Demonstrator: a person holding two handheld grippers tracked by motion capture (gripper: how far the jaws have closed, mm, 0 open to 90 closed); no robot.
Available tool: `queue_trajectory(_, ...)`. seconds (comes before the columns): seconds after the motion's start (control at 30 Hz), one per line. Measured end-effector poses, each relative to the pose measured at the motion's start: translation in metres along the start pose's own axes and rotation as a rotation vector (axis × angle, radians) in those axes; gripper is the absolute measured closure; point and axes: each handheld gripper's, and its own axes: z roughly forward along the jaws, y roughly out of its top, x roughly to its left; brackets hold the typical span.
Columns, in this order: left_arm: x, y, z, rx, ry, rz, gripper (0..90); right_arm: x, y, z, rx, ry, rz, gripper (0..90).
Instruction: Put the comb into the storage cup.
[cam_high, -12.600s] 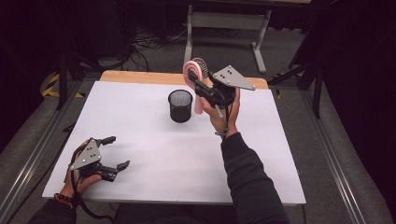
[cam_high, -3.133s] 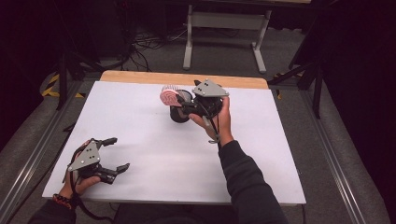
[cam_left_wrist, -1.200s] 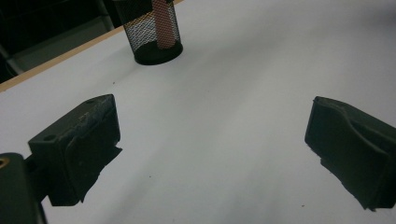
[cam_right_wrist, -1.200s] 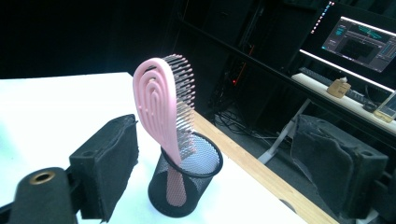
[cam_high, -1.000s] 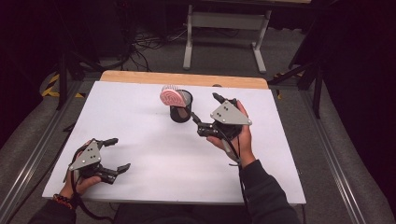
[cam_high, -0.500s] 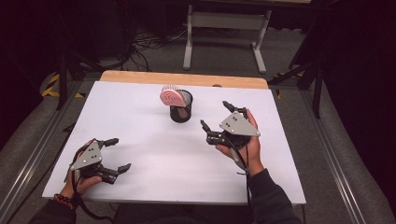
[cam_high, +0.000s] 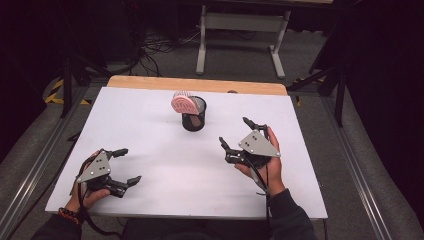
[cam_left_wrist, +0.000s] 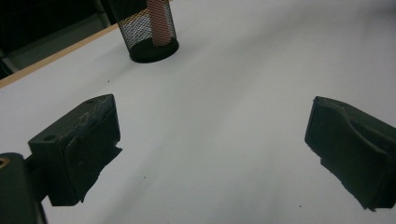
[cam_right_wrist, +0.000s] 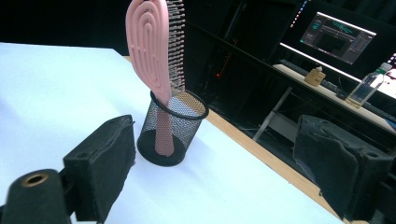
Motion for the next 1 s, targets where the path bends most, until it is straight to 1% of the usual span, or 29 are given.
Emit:
queue_trajectory(0.13,0.0,0.0,0.0,0.0,-0.001,0.0,4.1,0.0,-0.004,-0.004,-0.004,0.001,0.006,13.6)
queue_trajectory(0.23,-0.001,0.0,0.0,0.002,-0.004,0.001,4.1,0.002,-0.011,-0.01,-0.007,-0.004,-0.003,13.4)
queue_trajectory(0.33,-0.001,0.0,0.0,0.001,-0.004,-0.001,4.1,0.003,-0.017,-0.013,0.005,-0.007,-0.015,13.4)
queue_trajectory(0.4,-0.001,0.0,0.0,0.001,-0.004,-0.001,4.1,0.003,-0.023,-0.017,0.009,-0.005,-0.011,13.4)
queue_trajectory(0.43,-0.001,0.0,0.0,0.003,-0.003,0.002,4.1,0.003,-0.023,-0.017,0.009,-0.005,-0.011,13.4)
queue_trajectory(0.5,-0.001,0.0,0.001,0.004,-0.003,0.003,4.1,0.005,-0.03,-0.02,0.016,-0.009,-0.022,13.4)
queue_trajectory(0.73,-0.002,0.0,0.002,0.008,-0.006,0.009,4.1,0.008,-0.043,-0.026,0.032,-0.003,-0.029,12.7)
queue_trajectory(0.8,-0.002,0.0,0.002,0.013,-0.005,0.011,4.1,0.008,-0.047,-0.029,0.029,0.004,-0.015,12.3)
queue_trajectory(0.97,-0.002,0.0,0.003,0.015,-0.007,0.012,4.1,0.006,-0.056,-0.034,0.036,0.007,-0.004,11.8)
queue_trajectory(1.0,-0.002,0.0,0.003,0.016,-0.008,0.013,4.1,0.005,-0.058,-0.035,0.036,0.011,0.01,11.6)
